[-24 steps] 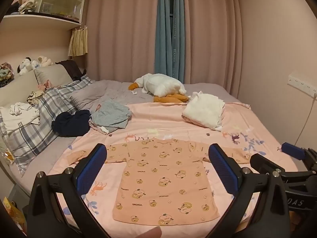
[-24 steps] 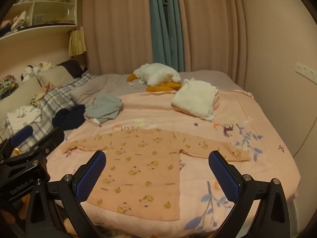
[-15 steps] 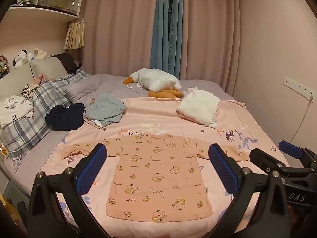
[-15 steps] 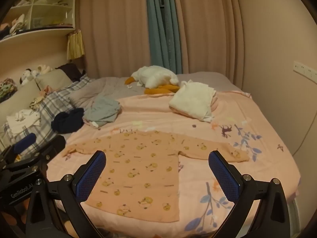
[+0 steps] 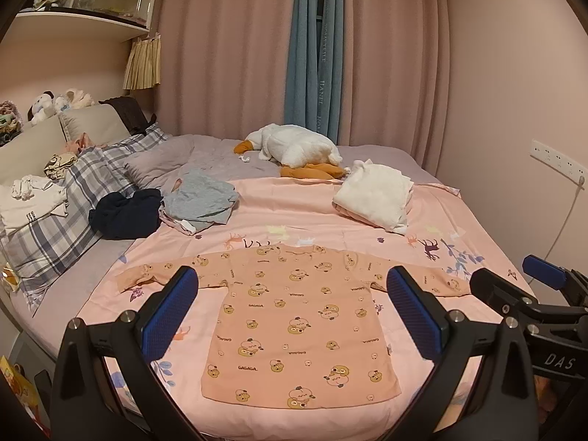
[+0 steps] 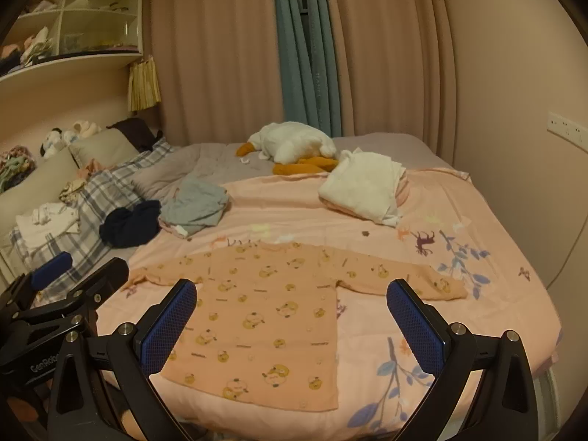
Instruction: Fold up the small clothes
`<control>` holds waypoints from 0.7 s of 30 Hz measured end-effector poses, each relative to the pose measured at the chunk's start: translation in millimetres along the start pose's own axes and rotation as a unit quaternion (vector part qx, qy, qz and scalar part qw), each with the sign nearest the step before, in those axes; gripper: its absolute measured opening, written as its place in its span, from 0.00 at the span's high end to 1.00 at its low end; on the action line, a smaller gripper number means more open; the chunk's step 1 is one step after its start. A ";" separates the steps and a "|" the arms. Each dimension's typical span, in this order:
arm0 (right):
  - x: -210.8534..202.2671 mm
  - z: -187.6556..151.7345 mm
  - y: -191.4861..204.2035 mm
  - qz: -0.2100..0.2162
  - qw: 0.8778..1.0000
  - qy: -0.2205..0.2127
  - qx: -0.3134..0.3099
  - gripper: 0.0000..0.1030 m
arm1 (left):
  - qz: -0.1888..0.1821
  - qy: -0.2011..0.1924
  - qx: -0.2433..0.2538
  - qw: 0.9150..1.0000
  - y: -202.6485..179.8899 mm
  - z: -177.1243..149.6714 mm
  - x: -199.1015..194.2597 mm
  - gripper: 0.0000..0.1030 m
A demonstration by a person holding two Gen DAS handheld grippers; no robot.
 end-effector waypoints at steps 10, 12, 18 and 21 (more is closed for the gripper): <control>-0.9 -0.6 0.5 0.000 1.000 -0.004 -0.001 0.00 | 0.001 0.006 -0.005 1.000 6.3 -3.8 3.7 0.00; -1.7 -0.4 -1.1 -0.005 1.000 -0.006 -0.001 0.00 | 0.005 0.010 -0.005 1.000 10.3 -8.1 4.5 0.00; -2.7 3.0 -8.3 -0.016 1.000 -0.012 0.006 0.00 | 0.021 0.012 -0.019 1.000 22.6 -10.5 5.8 0.00; -0.8 2.1 -7.2 -0.019 1.000 -0.010 0.004 0.00 | 0.020 0.012 -0.019 1.000 23.3 -10.4 5.5 0.00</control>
Point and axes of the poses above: each gripper's, at about its wrist camera, not at the fingertips, and x roughly the way its jaws point, y to its left, z to its top, the point moved 10 cm from there along x, roughly the way its jaws point, and after that the axes turned 15 degrees about x, right-handed, at the moved point
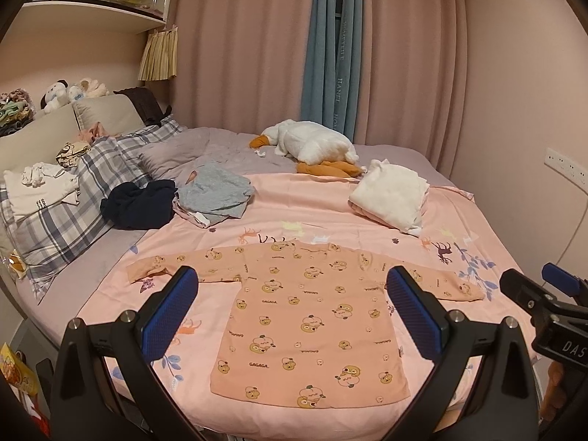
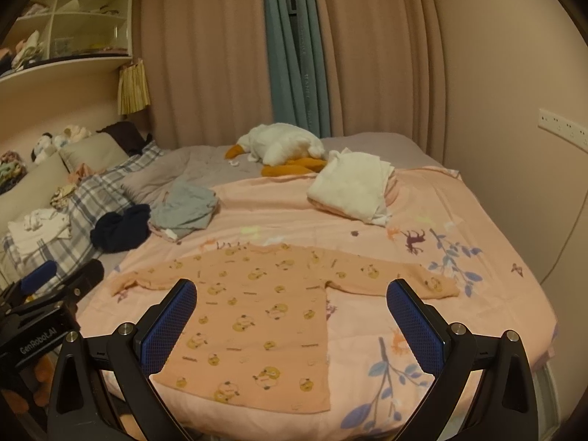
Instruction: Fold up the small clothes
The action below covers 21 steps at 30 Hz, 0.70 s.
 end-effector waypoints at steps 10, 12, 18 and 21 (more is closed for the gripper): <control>0.1 -3.2 4.0 -0.001 1.000 0.002 -0.008 0.00 | 0.005 -0.013 -0.006 1.000 8.1 2.5 -6.8 0.00; 0.2 -2.8 3.7 -0.001 1.000 0.001 -0.009 0.00 | 0.005 -0.015 -0.002 1.000 7.7 2.9 -8.3 0.00; 1.4 -2.3 4.0 0.003 1.000 0.007 -0.007 0.00 | 0.008 -0.012 -0.001 1.000 9.5 0.9 -9.4 0.00; 2.9 -2.8 4.7 0.006 1.000 0.012 -0.007 0.00 | 0.013 -0.009 -0.003 1.000 13.5 -0.6 -9.1 0.00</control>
Point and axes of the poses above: each gripper's, at about its wrist camera, not at the fingertips, and x roughly the way its jaws point, y to its left, z to its top, the point moved 10 cm from there along x, roughly the way its jaws point, and after that the axes turned 15 degrees about x, right-handed, at the moved point
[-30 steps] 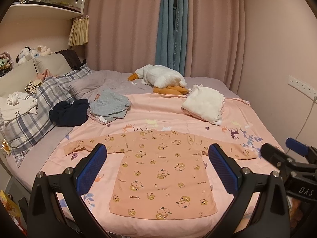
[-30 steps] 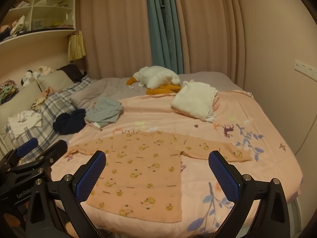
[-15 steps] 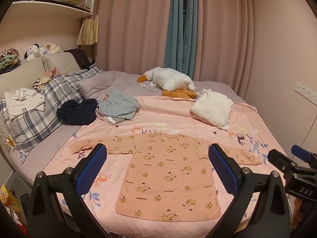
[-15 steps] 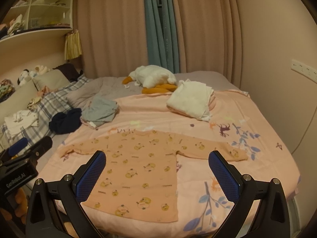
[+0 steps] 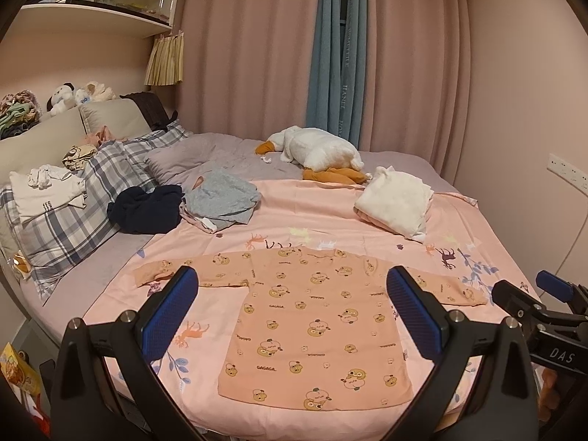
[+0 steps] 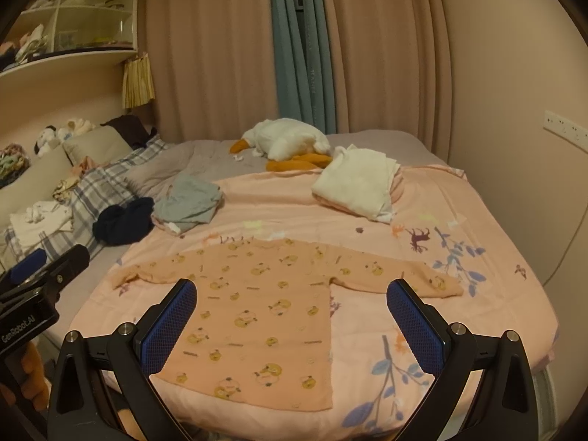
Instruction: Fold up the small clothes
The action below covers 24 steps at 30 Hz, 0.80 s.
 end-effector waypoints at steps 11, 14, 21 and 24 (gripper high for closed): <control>4.6 -7.8 16.1 0.031 0.999 0.012 -0.011 0.00 | 0.024 -0.001 -0.007 1.000 20.6 -2.7 -2.5 0.00; 6.3 -9.5 19.7 0.033 0.999 0.012 -0.016 0.00 | 0.030 -0.002 -0.011 0.999 24.2 -2.2 -3.5 0.00; 6.9 -11.2 21.5 0.035 0.999 0.013 -0.017 0.00 | 0.037 0.000 -0.013 0.999 29.2 -3.3 -3.6 0.00; 5.8 -11.1 23.1 0.036 0.999 0.011 -0.016 0.00 | 0.041 0.001 -0.013 0.999 30.5 -4.1 -2.3 0.00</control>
Point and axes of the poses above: each gripper's, at about its wrist camera, not at the fingertips, and x roughly the way its jaws point, y to its left, z to its top, the point moved 10 cm from there along x, roughly the way its jaws point, and after that the axes turned 15 degrees about x, right-handed, at the moved point
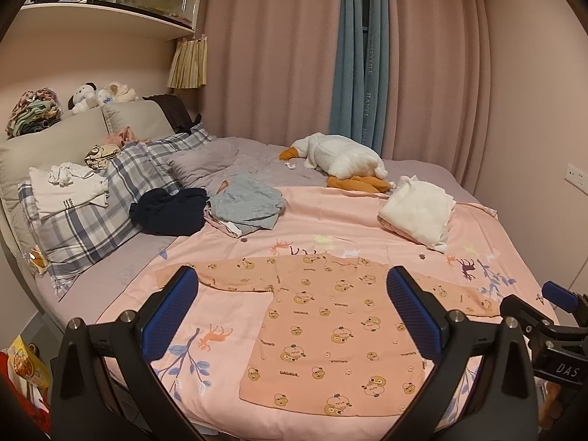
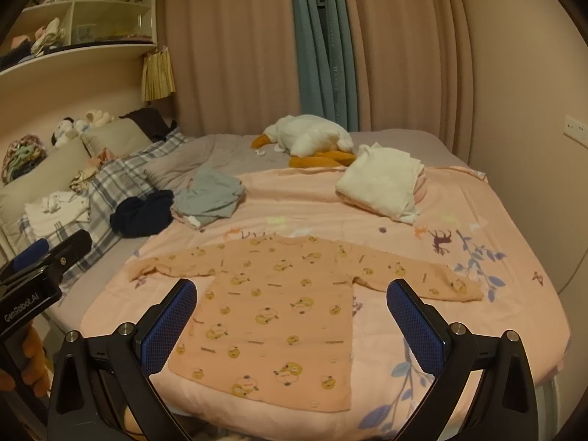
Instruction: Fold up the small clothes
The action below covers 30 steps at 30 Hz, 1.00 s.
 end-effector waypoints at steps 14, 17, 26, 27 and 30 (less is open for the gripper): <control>4.4 -1.9 2.0 0.000 1.000 0.002 -0.005 0.00 | -0.010 0.010 0.008 1.000 -3.7 -7.3 7.3 0.00; 5.1 -1.4 2.0 0.000 1.000 0.001 -0.005 0.01 | -0.011 0.009 0.008 1.000 -5.3 -6.0 8.3 0.00; 0.7 -0.4 -3.3 -0.007 1.000 -0.013 0.002 0.00 | -0.010 0.004 0.009 1.000 -13.8 -1.0 10.4 0.00; -0.1 -0.5 -3.5 -0.007 1.000 -0.014 0.001 0.00 | -0.012 0.004 0.012 1.000 -15.7 -1.1 10.3 0.00; -0.7 0.0 -4.5 -0.006 1.000 -0.014 0.000 0.00 | -0.012 0.002 0.015 1.000 -19.0 -0.7 9.2 0.00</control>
Point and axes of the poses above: each gripper's, at about its wrist camera, not at the fingertips, and x roughly the way its jaws point, y to its left, z to its top, the point moved 10 cm from there along x, roughly the way its jaws point, and after that the axes turned 15 degrees about x, right-handed, at the moved point
